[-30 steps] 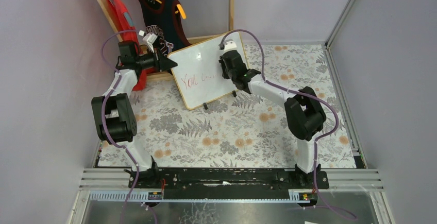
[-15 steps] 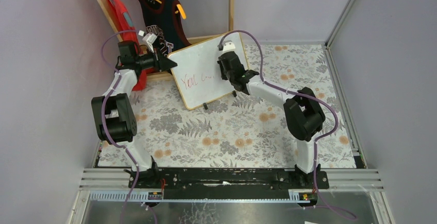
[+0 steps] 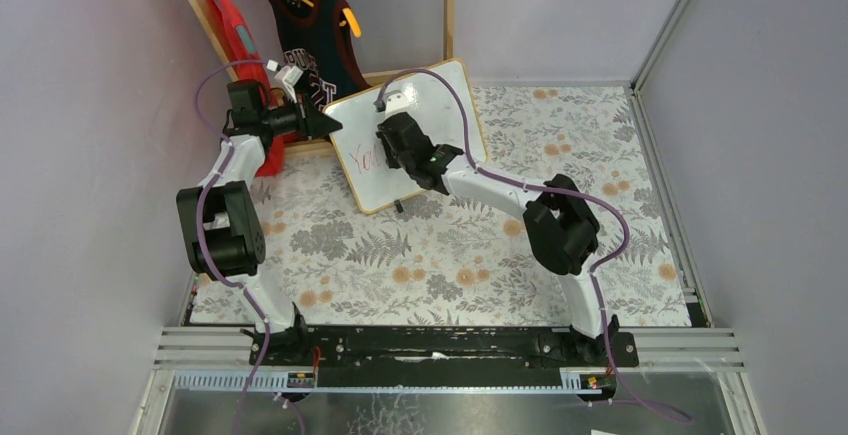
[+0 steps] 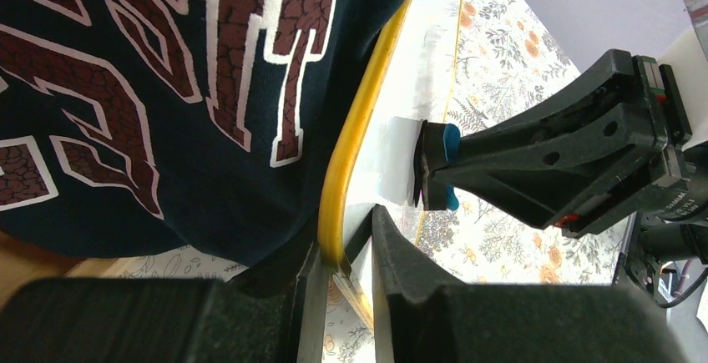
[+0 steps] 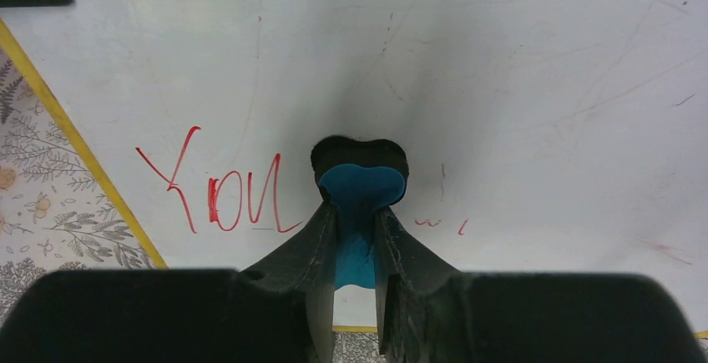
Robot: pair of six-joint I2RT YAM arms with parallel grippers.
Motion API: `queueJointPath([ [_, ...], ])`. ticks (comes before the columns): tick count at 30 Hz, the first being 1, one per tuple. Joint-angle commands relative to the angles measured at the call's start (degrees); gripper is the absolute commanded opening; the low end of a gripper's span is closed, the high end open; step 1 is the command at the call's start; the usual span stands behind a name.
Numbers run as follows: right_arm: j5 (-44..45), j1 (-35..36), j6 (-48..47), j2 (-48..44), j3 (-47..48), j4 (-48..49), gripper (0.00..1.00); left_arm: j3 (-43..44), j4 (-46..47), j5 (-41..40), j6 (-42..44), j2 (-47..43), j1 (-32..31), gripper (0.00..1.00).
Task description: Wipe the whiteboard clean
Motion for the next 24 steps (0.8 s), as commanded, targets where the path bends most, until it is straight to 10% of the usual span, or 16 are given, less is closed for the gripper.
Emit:
queueJointPath([
  [1, -3.77, 1.23, 2.24, 2.09, 3.6, 2.65, 0.0, -2.23, -1.9, -7.02, 6.7, 0.79, -0.34, 0.0],
  [24, 7.12, -6.93, -1.9, -7.73, -14.44, 4.23, 0.0, -1.6, -1.86, -7.16, 6.54, 0.79, -0.37, 0.0],
])
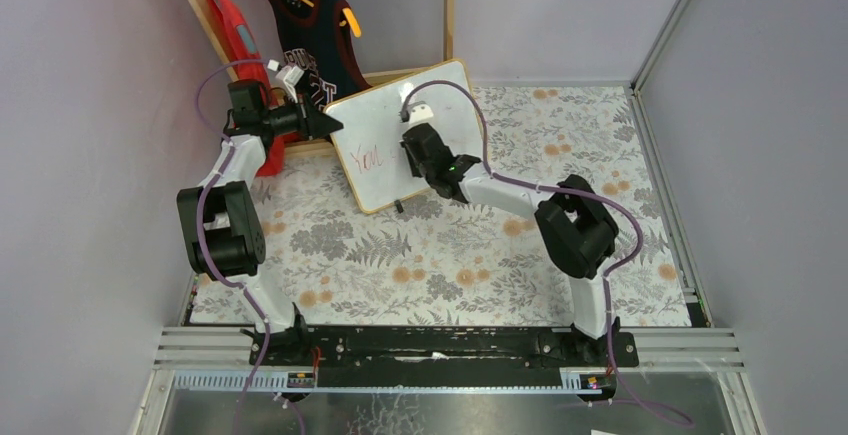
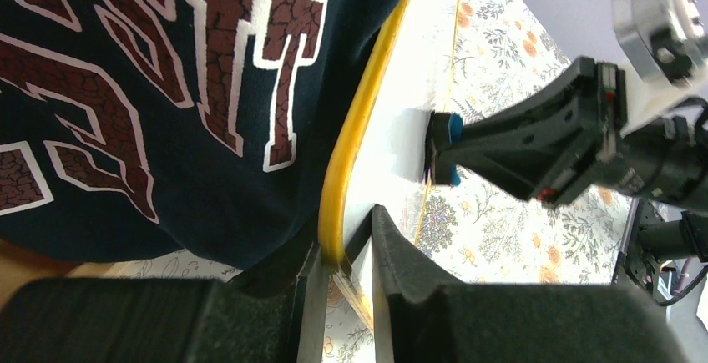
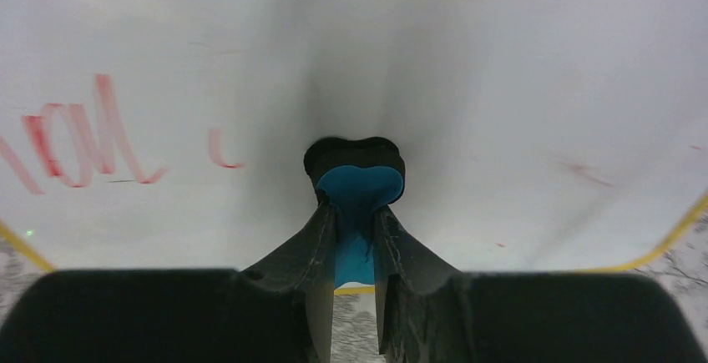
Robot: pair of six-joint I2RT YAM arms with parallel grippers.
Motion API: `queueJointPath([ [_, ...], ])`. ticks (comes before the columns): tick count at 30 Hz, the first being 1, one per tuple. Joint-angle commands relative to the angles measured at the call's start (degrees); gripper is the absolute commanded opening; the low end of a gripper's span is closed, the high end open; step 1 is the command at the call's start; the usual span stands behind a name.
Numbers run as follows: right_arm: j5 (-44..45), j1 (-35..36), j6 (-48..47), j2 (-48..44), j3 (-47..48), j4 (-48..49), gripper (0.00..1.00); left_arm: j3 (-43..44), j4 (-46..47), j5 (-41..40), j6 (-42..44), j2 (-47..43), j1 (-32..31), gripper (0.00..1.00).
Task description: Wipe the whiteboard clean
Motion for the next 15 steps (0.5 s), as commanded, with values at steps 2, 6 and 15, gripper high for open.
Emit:
queueJointPath([
  [2, 4.04, -6.48, -1.77, -4.44, -4.06, -0.43, 0.0, -1.66, -2.05, -7.19, 6.55, 0.86, -0.29, 0.0],
  [6, 4.04, -7.88, -2.36, -4.89, -3.89, -0.5, 0.0, -1.88, -2.05, -7.32, 6.65, 0.77, -0.32, 0.0],
  [15, 0.33, -4.12, -0.33, -2.21, 0.2, -0.97, 0.0, -2.0, -2.25, -7.33, 6.76, 0.72, -0.33, 0.0],
])
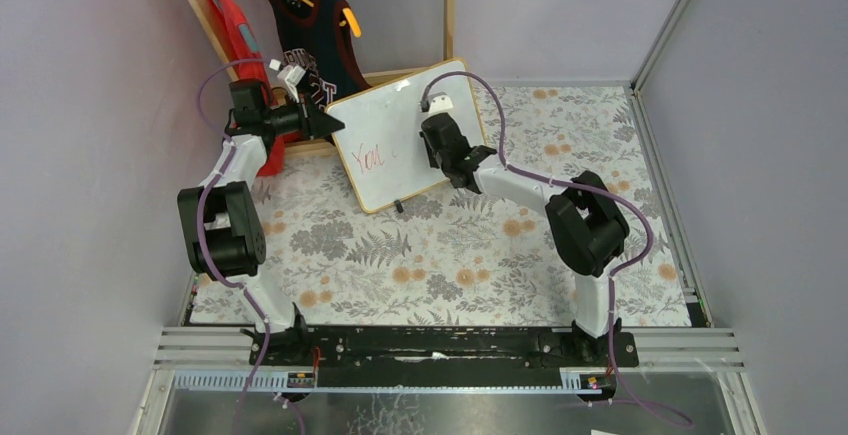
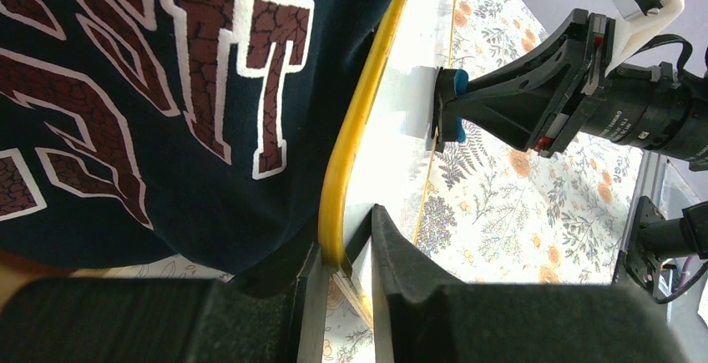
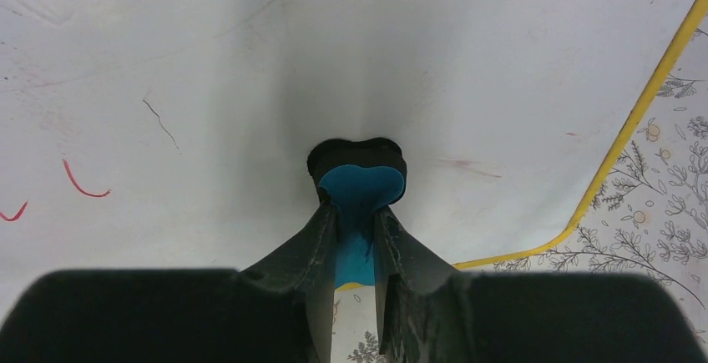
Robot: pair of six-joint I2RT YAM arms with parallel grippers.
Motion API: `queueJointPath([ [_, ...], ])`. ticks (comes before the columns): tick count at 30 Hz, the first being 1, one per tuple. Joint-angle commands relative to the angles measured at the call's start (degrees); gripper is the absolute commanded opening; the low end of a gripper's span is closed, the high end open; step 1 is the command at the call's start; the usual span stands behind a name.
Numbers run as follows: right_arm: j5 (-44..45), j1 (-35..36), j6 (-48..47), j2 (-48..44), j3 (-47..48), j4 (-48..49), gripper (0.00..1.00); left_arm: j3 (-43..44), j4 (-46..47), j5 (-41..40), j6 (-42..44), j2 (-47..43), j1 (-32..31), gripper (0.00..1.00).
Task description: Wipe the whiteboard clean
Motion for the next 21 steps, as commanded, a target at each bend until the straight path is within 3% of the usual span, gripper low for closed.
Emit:
queueJointPath([
  [1, 0.31, 3.54, 0.64, 1.4, 4.65, 0.51, 0.0, -2.0, -2.46, -7.26, 6.72, 0.84, -0.1, 0.0],
  [15, -4.27, 12.87, 1.4, 9.58, 16.77, 0.35, 0.0, -2.54, -2.62, -7.14, 6.88, 0.37, -0.31, 0.0],
  [21, 0.31, 12.73, -2.23, 10.0, 15.83, -0.2, 0.0, -2.38, -3.06, -7.39, 7.24, 0.02, -0.32, 0.0],
])
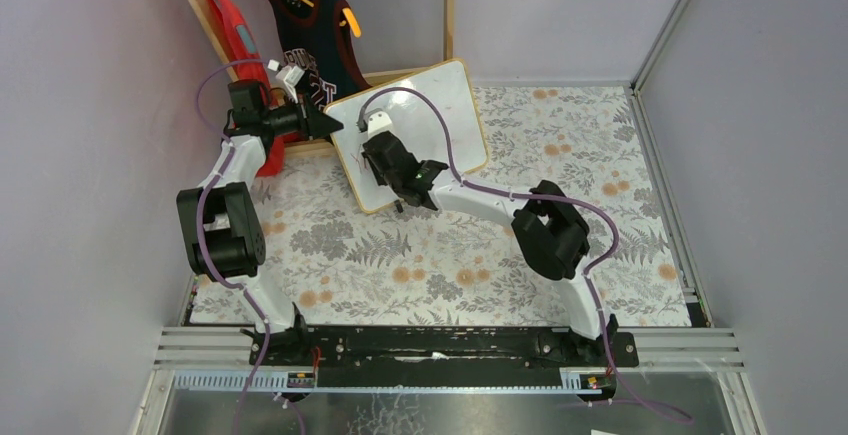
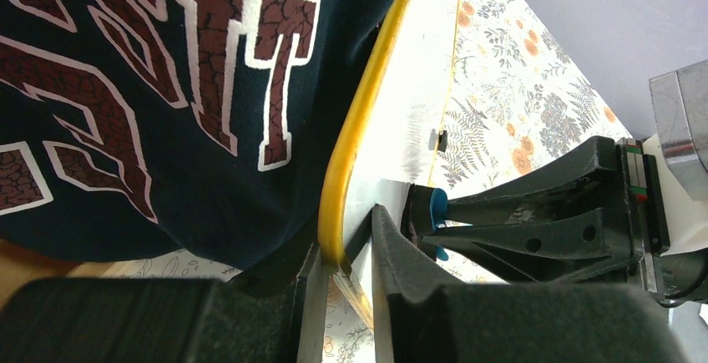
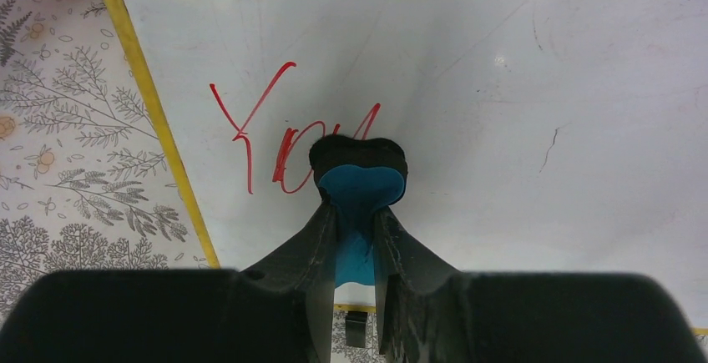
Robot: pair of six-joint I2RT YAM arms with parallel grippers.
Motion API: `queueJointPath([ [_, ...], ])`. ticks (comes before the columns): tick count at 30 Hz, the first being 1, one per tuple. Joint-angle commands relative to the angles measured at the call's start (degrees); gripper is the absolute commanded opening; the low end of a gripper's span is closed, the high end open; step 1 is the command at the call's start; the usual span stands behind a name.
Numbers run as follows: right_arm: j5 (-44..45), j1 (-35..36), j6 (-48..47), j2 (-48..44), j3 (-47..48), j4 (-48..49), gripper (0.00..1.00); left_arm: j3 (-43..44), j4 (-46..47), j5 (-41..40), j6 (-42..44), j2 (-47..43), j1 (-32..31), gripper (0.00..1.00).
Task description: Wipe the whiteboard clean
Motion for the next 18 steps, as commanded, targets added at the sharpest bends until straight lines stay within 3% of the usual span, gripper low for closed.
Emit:
queueJointPath([
  [1, 0.91, -0.66, -2.19, 0.78, 0.94, 1.6, 0.0, -2.03, -3.0, -7.22, 7.18, 0.32, -0.38, 0.0],
  [8, 1.04, -7.24, -1.67, -3.95, -6.59, 3.27, 0.0, -1.96, -3.03, -7.27, 7.28, 0.4, -0.3, 0.0],
  [18, 0.68, -12.9, -4.04, -7.12, -6.22, 1.13, 0.0, -1.8, -3.89, -7.35, 7.85, 0.32, -0.3, 0.0],
])
